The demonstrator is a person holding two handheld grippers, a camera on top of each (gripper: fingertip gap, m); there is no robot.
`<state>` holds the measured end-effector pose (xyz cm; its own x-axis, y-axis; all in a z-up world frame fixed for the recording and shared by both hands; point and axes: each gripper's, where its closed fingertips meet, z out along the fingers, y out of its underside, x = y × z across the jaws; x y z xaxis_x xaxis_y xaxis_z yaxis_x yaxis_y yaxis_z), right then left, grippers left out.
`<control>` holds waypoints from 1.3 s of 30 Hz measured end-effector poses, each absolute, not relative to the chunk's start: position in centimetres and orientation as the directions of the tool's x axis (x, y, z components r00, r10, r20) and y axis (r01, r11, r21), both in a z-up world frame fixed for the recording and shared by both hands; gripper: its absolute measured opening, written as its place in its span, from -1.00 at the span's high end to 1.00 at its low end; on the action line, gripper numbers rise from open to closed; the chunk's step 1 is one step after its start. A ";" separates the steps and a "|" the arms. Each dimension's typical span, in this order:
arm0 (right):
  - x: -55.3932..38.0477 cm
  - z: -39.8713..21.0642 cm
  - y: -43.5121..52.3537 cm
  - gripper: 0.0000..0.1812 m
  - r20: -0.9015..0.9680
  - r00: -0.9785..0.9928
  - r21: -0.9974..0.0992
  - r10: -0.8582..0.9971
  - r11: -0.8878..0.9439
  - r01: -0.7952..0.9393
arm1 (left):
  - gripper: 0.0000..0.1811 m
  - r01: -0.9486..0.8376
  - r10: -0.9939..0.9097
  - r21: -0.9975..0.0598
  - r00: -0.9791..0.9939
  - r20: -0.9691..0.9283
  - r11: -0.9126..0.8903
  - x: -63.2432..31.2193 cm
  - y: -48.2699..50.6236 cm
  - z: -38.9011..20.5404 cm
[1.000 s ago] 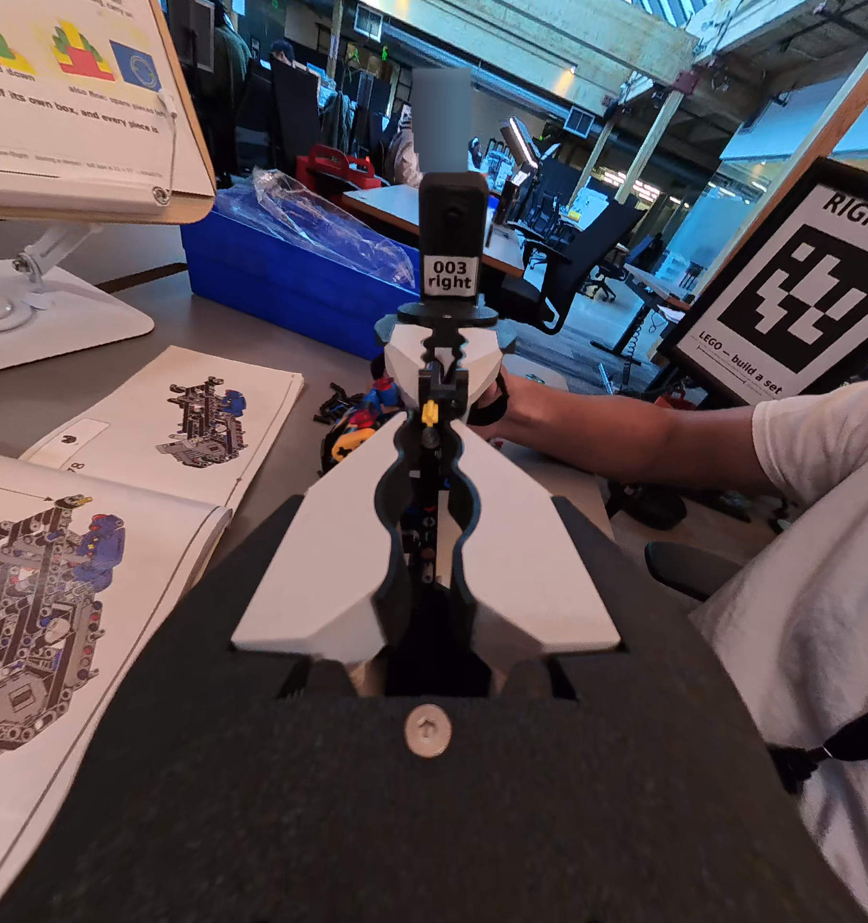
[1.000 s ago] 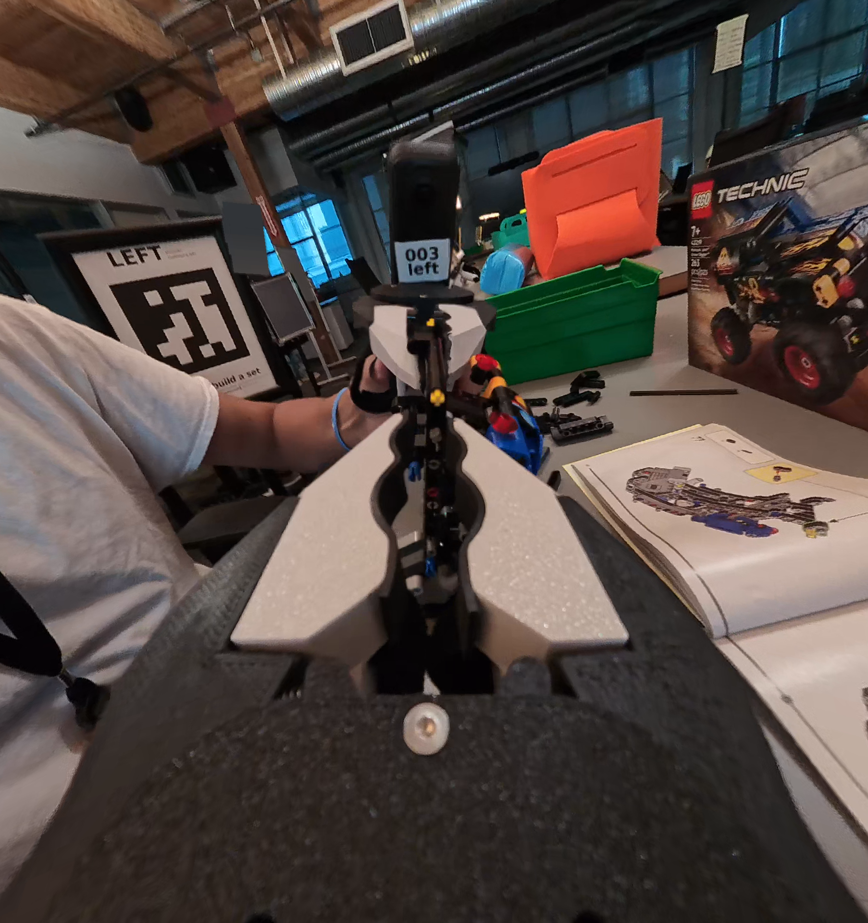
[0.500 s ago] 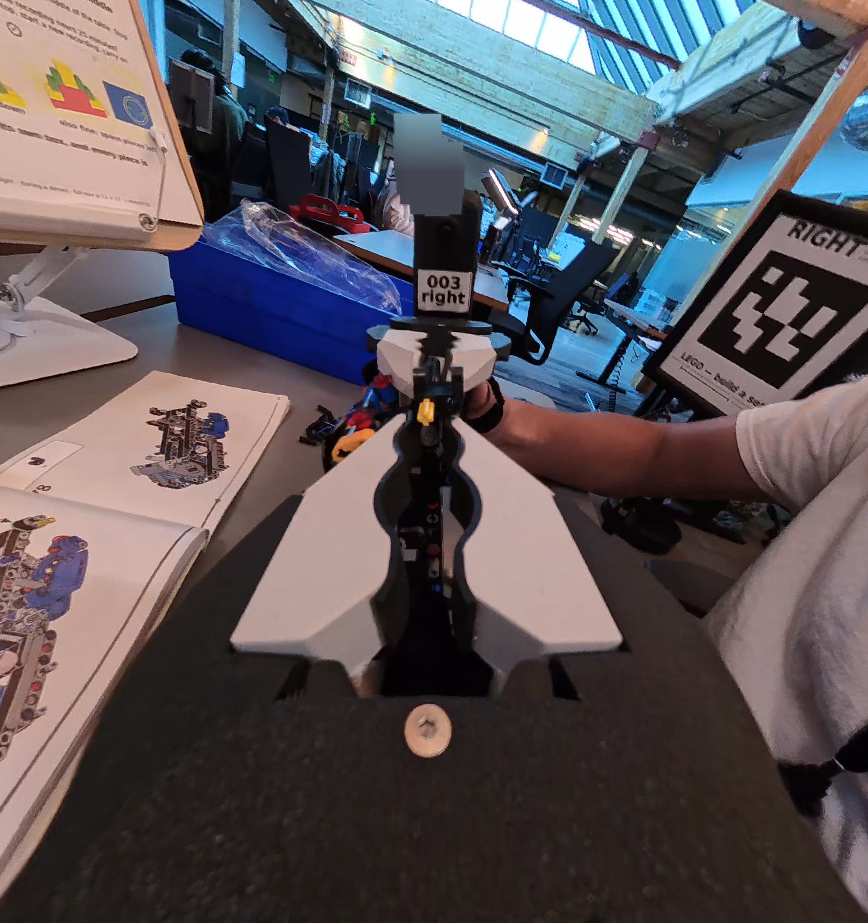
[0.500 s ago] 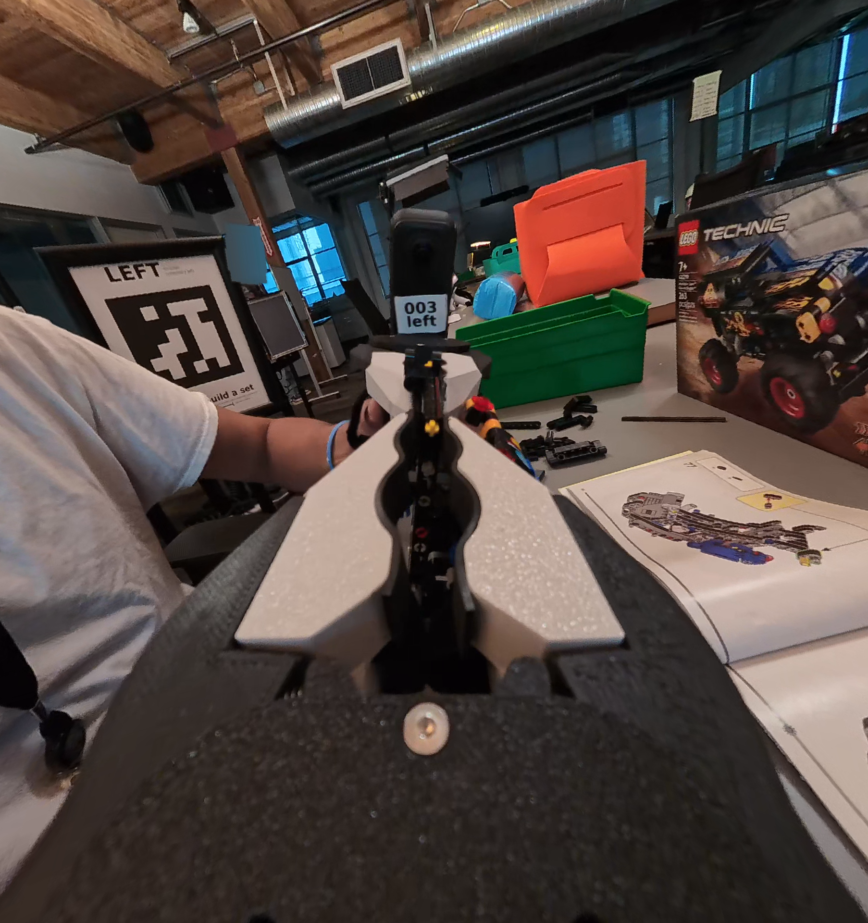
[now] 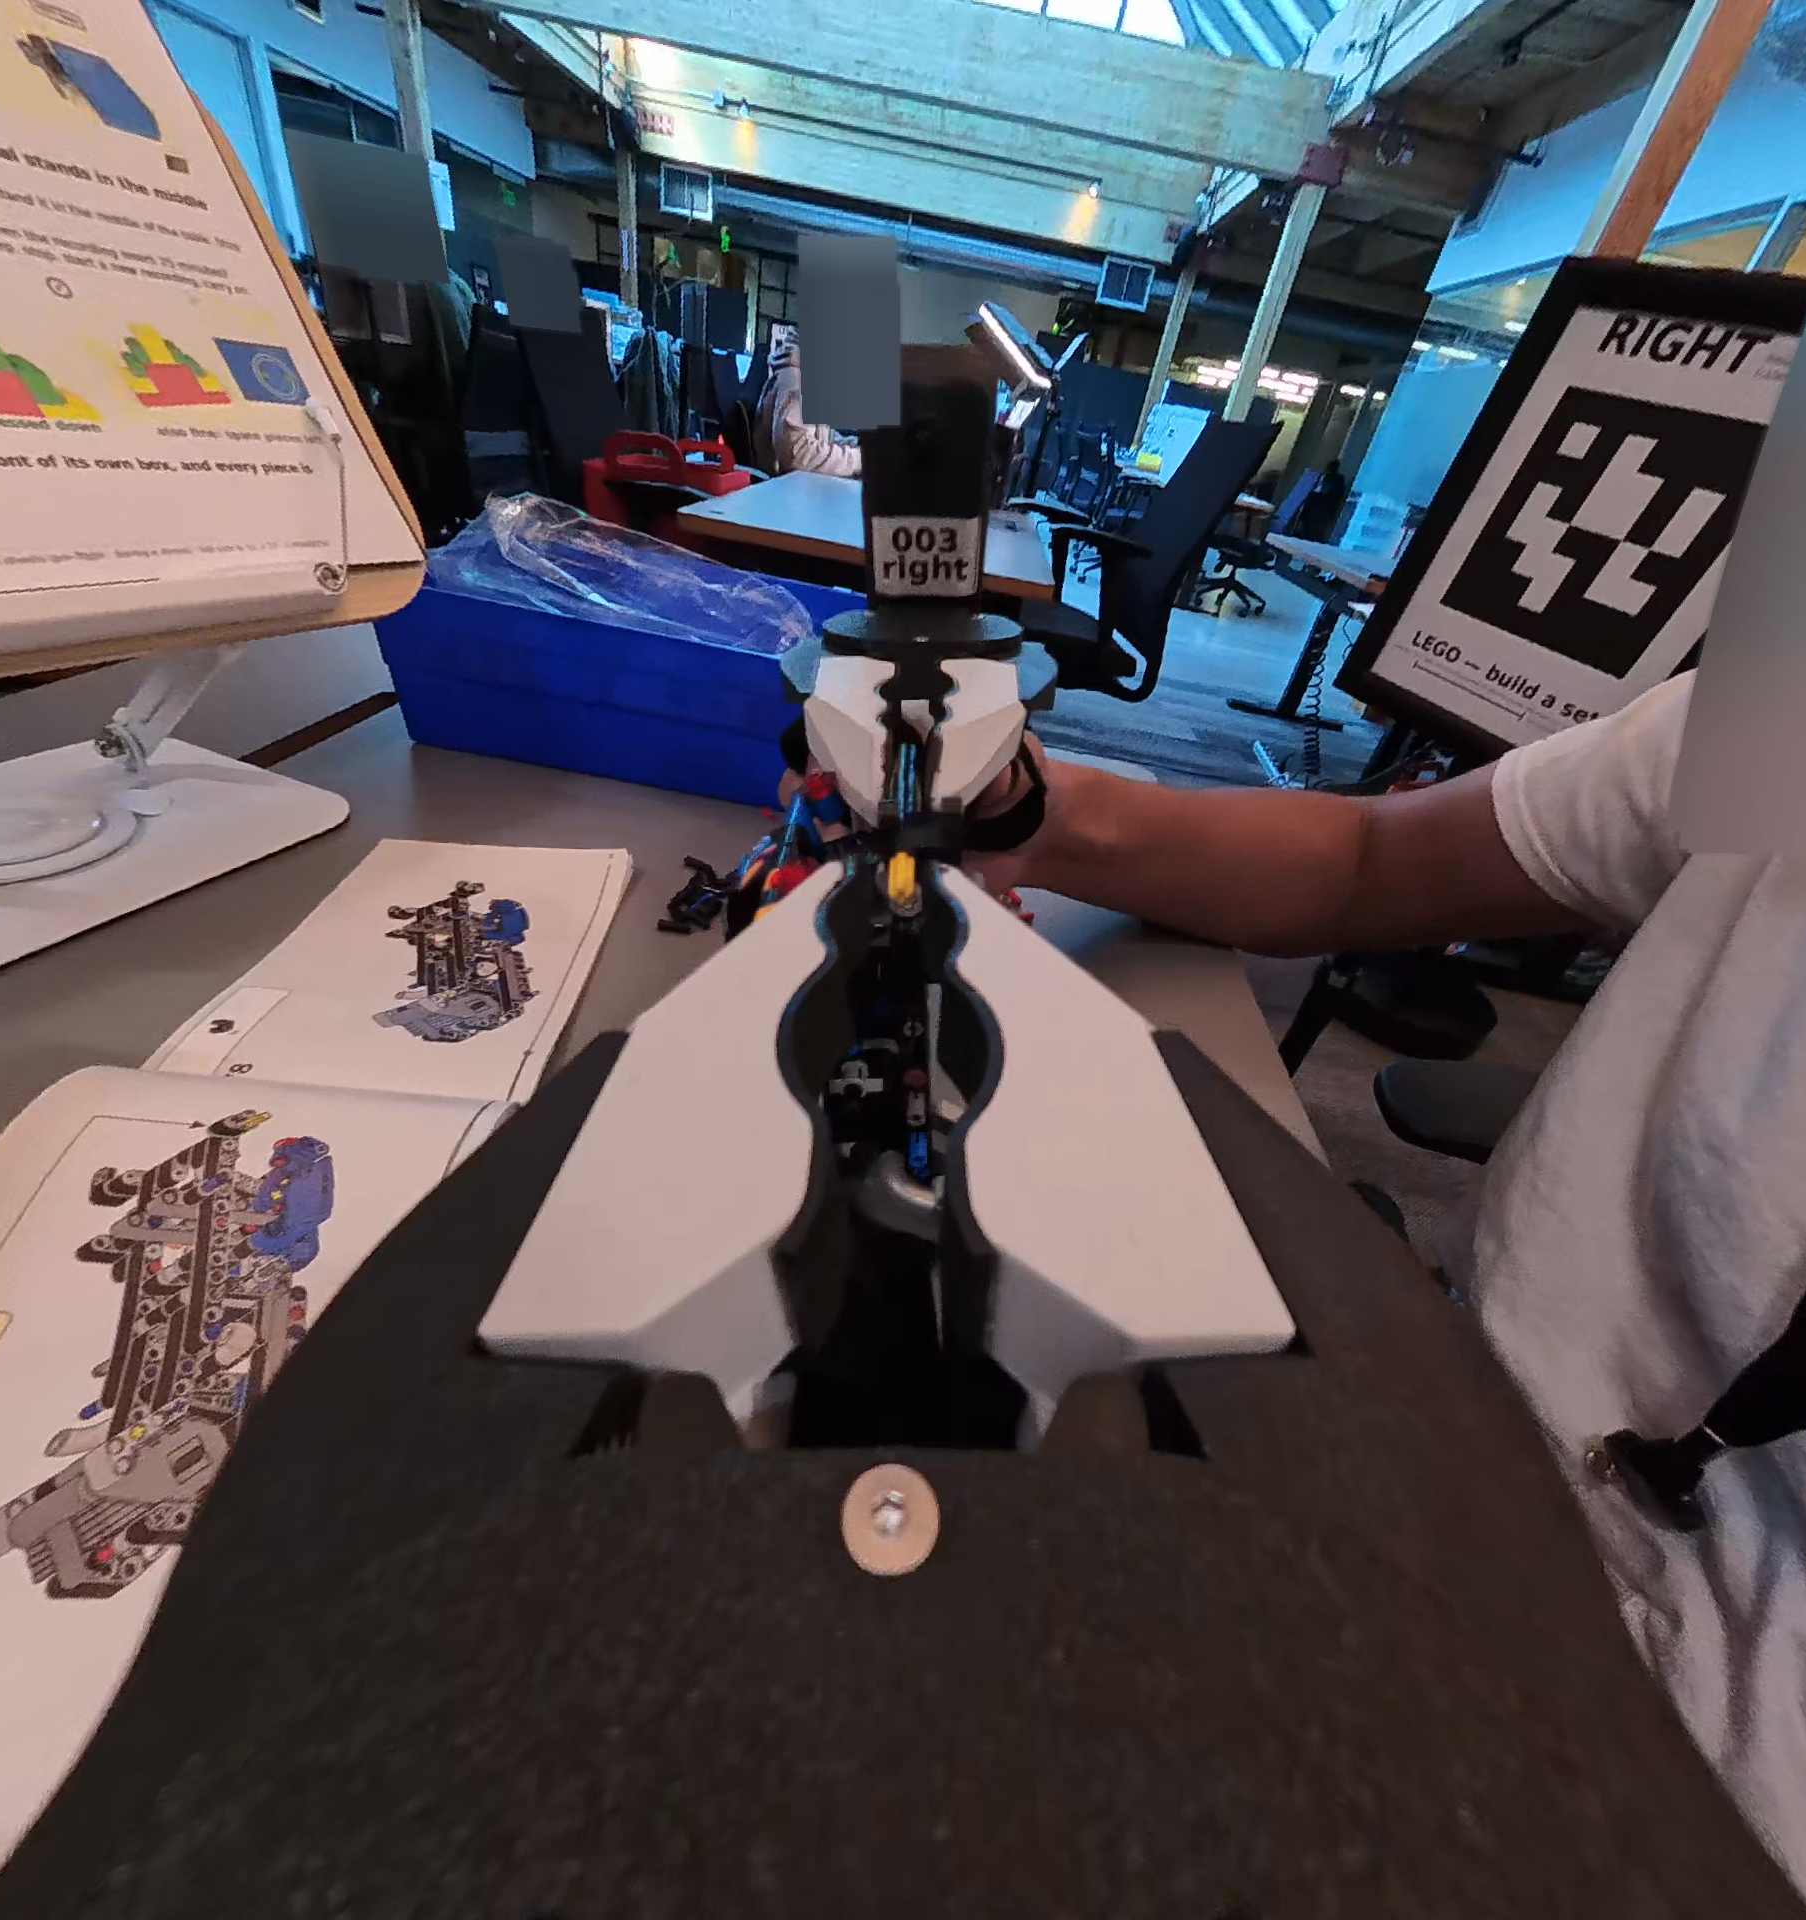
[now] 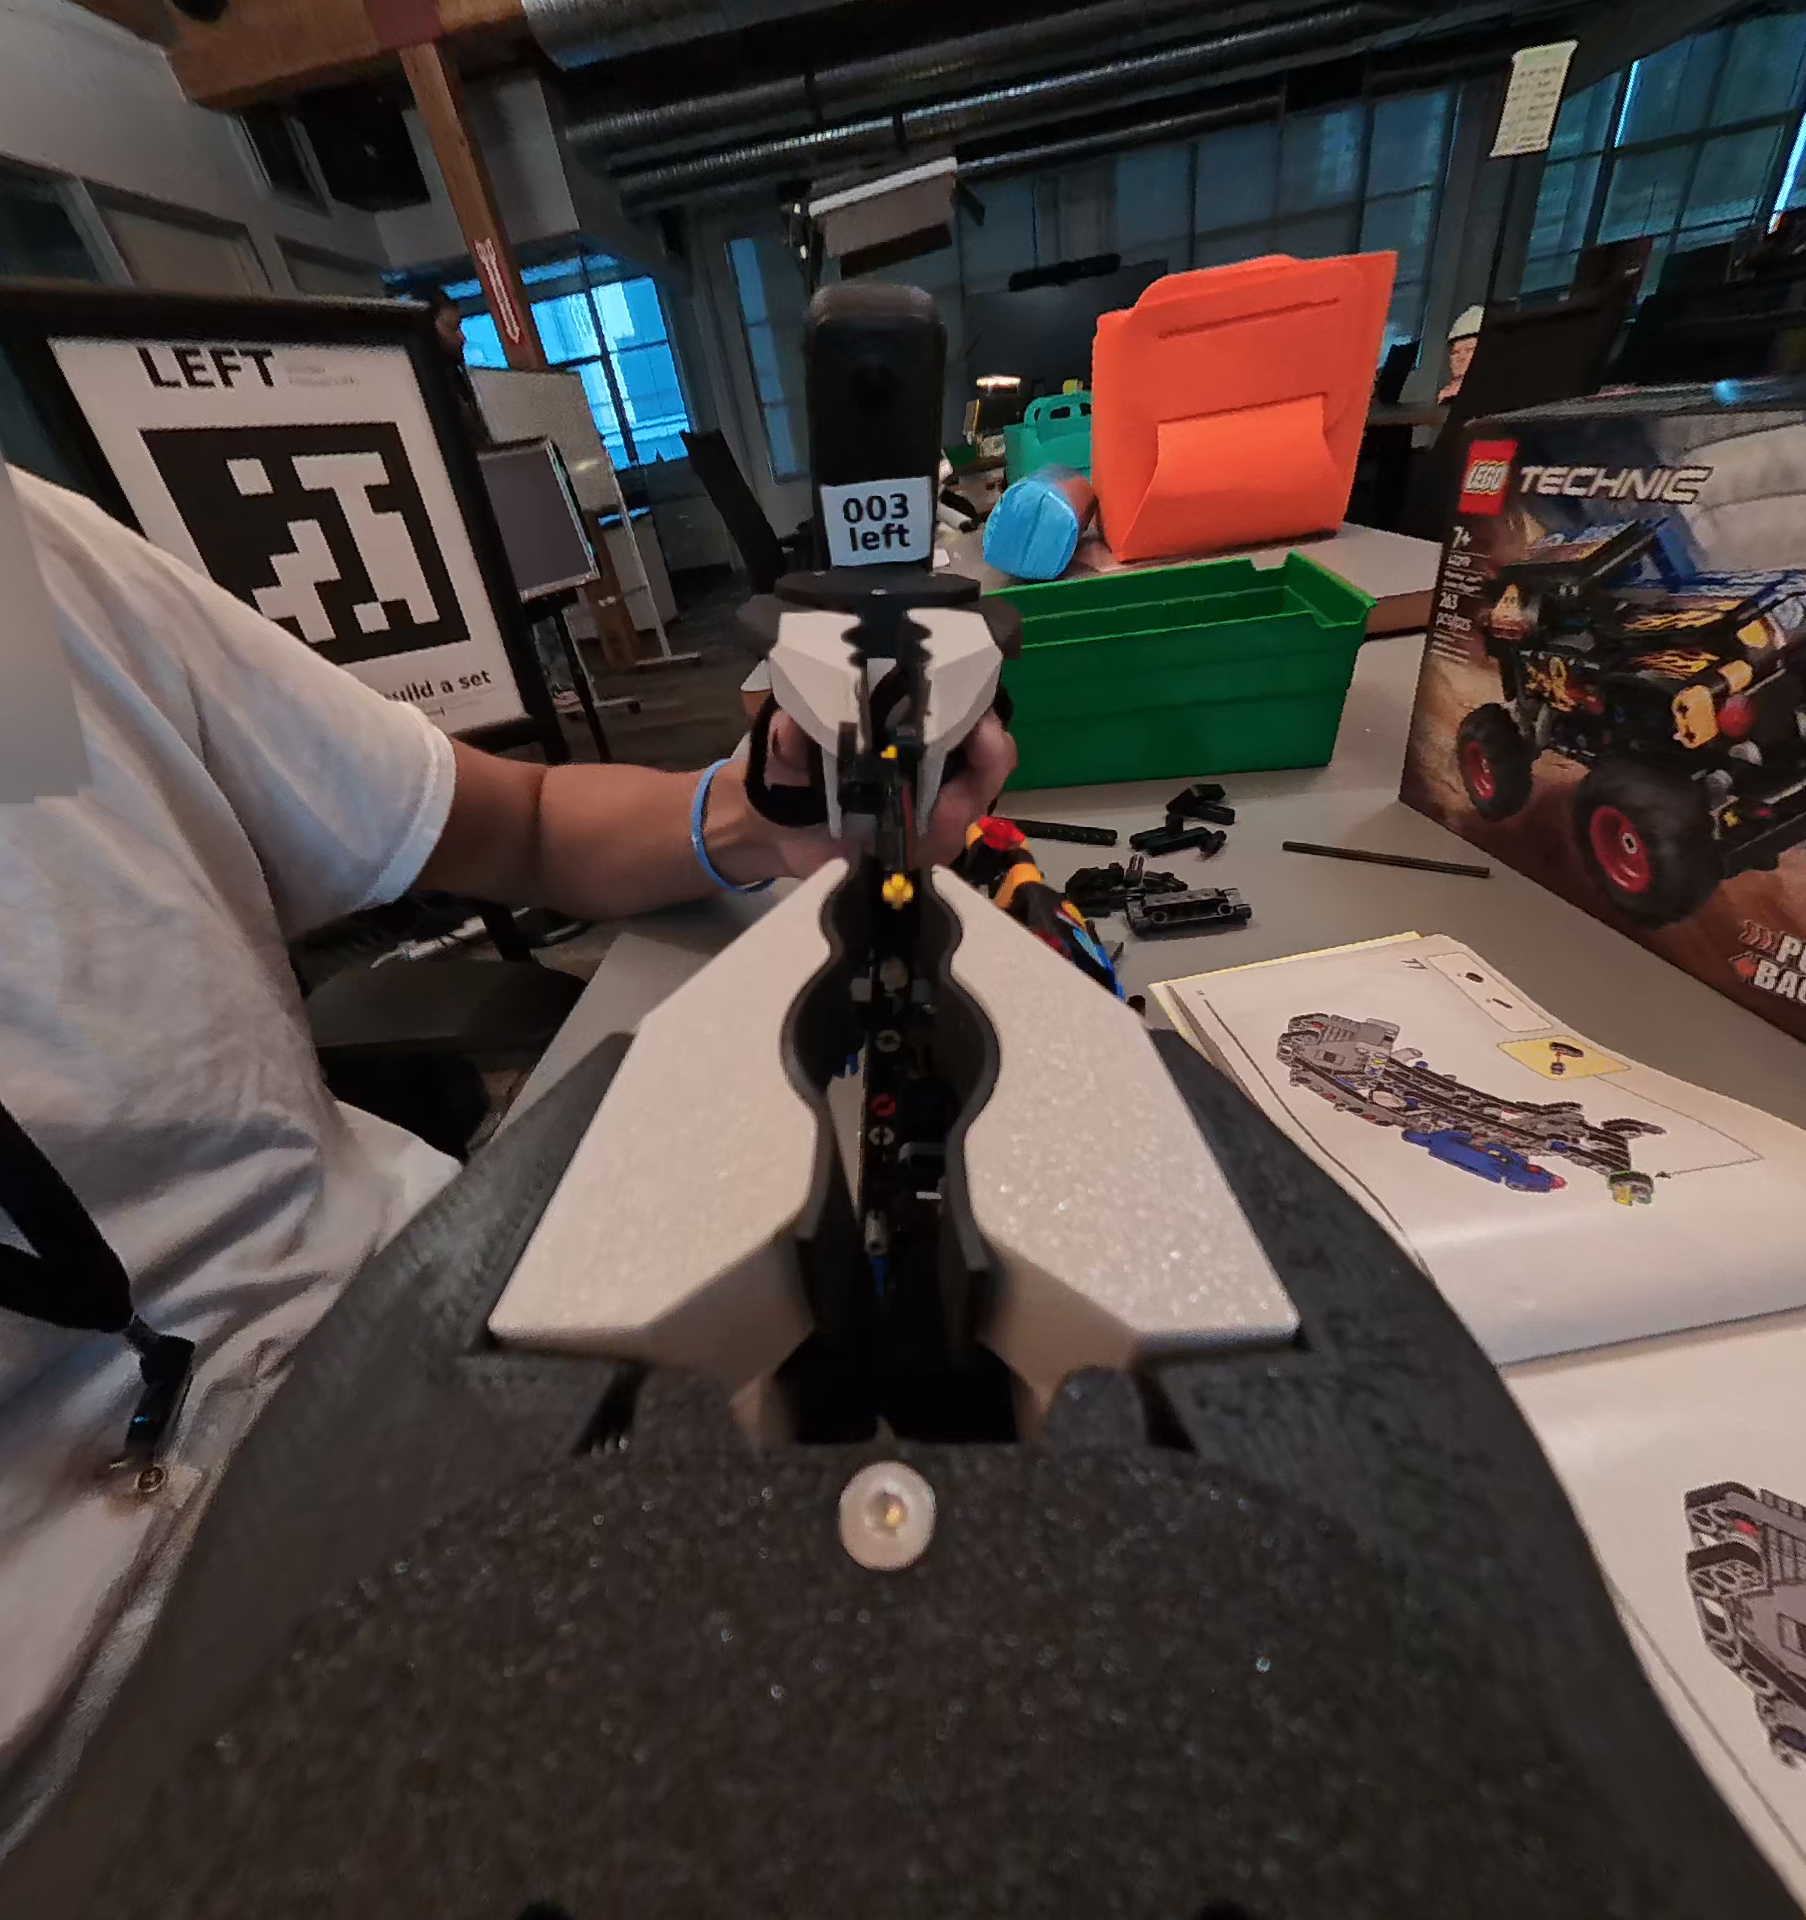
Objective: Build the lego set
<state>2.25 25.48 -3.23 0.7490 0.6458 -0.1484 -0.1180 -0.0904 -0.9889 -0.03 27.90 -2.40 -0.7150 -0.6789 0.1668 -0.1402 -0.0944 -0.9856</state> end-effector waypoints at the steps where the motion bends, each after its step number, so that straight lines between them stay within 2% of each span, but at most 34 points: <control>1: 2.1 -3.2 25.5 0.93 -0.139 0.753 -0.990 0.644 -0.090 -0.106 | 0.94 -0.137 -0.683 -0.987 -0.714 0.154 -0.080 -0.1 27.8 -2.5; 15: 1.9 -3.1 25.5 0.92 -0.153 0.760 -0.988 0.632 -0.085 -0.129 | 0.98 -0.102 -0.703 -0.994 -0.705 0.095 -0.032 -0.2 27.4 -2.6; 17: 1.7 -2.9 25.7 0.84 -0.164 0.757 -0.986 0.633 -0.074 -0.151 | 0.98 -0.091 -0.710 -0.995 -0.698 0.091 -0.039 -0.1 27.4 -2.6; 24: 1.6 -2.5 25.8 0.80 -0.165 0.750 -0.983 0.640 -0.047 -0.176 | 0.98 -0.067 -0.707 -0.997 -0.705 0.064 -0.024 -0.3 27.2 -2.6; 27: 1.7 -2.1 25.4 0.72 -0.117 0.765 -0.991 0.633 -0.020 -0.135 | 0.98 -0.065 -0.696 -0.998 -0.716 0.063 -0.023 -0.5 27.0 -2.7; 39: 0.2 -3.3 24.2 0.83 0.062 0.766 -0.973 0.640 -0.133 0.191 | 0.99 -0.012 -0.687 -0.996 -0.724 -0.053 0.090 -1.2 25.4 -2.7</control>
<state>0.20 24.23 -3.31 0.7656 0.6403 0.0624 0.1908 -0.1335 -0.9725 -1.24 25.38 -2.72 -0.7244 -0.6873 -0.0532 -0.0120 0.0897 -0.9959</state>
